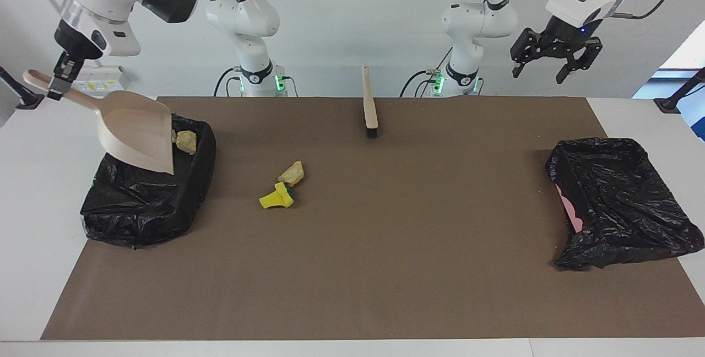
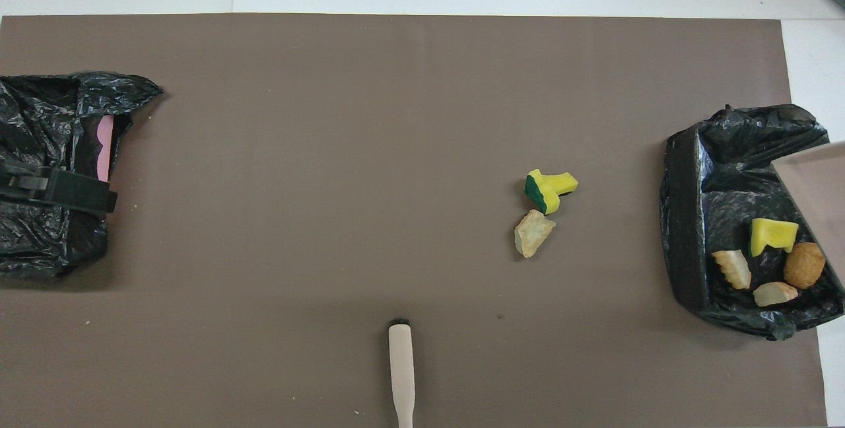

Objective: Sweep and dump trash in bin

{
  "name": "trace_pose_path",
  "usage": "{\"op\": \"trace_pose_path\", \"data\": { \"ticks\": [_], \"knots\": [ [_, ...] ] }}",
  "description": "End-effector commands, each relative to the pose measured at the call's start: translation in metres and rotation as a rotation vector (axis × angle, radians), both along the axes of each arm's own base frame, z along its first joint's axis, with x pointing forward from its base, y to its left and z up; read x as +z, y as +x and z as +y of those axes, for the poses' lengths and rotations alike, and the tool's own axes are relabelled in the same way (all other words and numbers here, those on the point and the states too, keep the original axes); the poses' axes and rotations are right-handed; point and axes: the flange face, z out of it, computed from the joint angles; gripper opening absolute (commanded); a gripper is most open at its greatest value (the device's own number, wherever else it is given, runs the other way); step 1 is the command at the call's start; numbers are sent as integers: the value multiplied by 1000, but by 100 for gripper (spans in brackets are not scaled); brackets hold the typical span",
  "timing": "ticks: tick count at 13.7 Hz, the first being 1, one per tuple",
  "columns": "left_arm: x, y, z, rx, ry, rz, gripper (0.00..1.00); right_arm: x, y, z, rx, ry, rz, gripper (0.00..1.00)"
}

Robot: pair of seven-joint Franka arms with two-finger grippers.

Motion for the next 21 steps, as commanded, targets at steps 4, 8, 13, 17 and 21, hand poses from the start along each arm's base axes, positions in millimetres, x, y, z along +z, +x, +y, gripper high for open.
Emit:
{"op": "trace_pose_path", "data": {
  "ticks": [4,8,13,17,21],
  "knots": [
    [1,-1,11,12,60,20,100,-24,8,98,-387,306,-190,0],
    [0,-3,7,-4,64,33,100,-64,24,171,-630,450,-255,0],
    [4,-4,8,-9,65,17,100,-114,39,287,-1010,578,-338,0],
    [5,-4,8,4,51,4,100,-134,59,350,-1386,686,-366,0],
    [4,-4,15,16,51,9,100,-173,68,421,-1650,680,-377,0]
  ]
}}
